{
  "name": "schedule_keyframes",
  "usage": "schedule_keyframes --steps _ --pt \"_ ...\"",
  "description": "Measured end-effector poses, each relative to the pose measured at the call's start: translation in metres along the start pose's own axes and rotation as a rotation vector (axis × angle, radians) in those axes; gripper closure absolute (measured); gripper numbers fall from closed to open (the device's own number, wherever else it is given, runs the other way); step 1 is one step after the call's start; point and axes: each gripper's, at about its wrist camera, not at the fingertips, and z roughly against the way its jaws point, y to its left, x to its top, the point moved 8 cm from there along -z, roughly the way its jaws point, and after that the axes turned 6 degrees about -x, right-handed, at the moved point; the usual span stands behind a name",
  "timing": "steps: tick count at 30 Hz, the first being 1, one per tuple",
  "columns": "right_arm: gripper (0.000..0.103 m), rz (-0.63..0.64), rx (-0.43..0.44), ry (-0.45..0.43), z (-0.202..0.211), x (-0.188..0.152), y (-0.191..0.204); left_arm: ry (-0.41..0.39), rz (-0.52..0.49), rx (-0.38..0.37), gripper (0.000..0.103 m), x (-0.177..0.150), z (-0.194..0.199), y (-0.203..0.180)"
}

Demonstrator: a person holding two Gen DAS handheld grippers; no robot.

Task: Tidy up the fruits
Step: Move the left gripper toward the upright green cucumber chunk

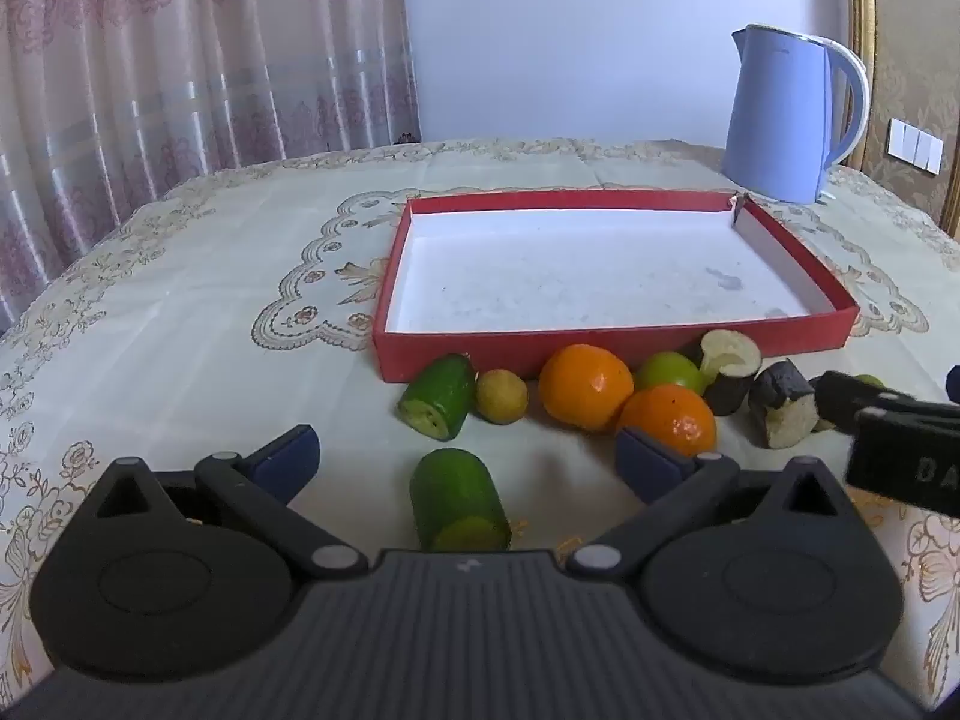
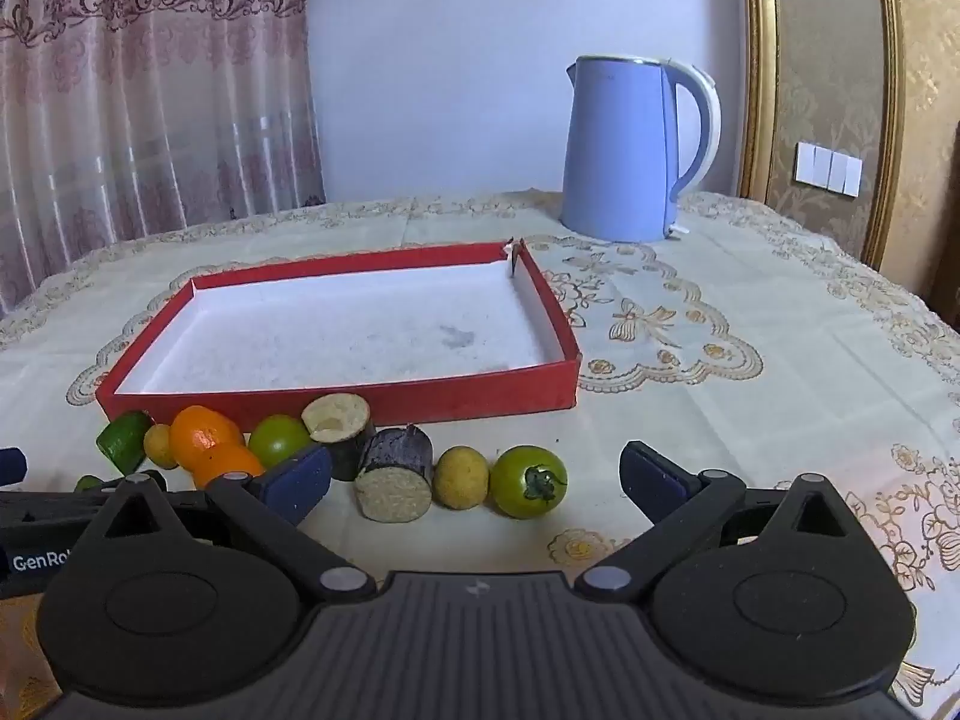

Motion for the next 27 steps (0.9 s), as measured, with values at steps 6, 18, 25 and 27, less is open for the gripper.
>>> schedule_keyframes --steps 6,18,25,27 --pt "0.0 -0.023 0.008 -0.03 0.002 0.0 -0.016 0.013 0.003 -0.002 0.0 -0.007 -0.001 0.015" --pt "0.0 0.009 -0.023 -0.014 0.0 -0.01 -0.015 0.009 0.038 0.027 0.0 -0.008 -0.004 0.03" --pt "0.0 0.018 -0.041 -0.036 0.004 -0.008 -0.015 -0.015 0.001 0.014 0.0 -0.006 -0.001 0.026" --pt "0.0 0.006 -0.037 -0.031 0.003 -0.007 -0.017 -0.011 0.0 0.013 0.0 -0.006 -0.002 0.025"
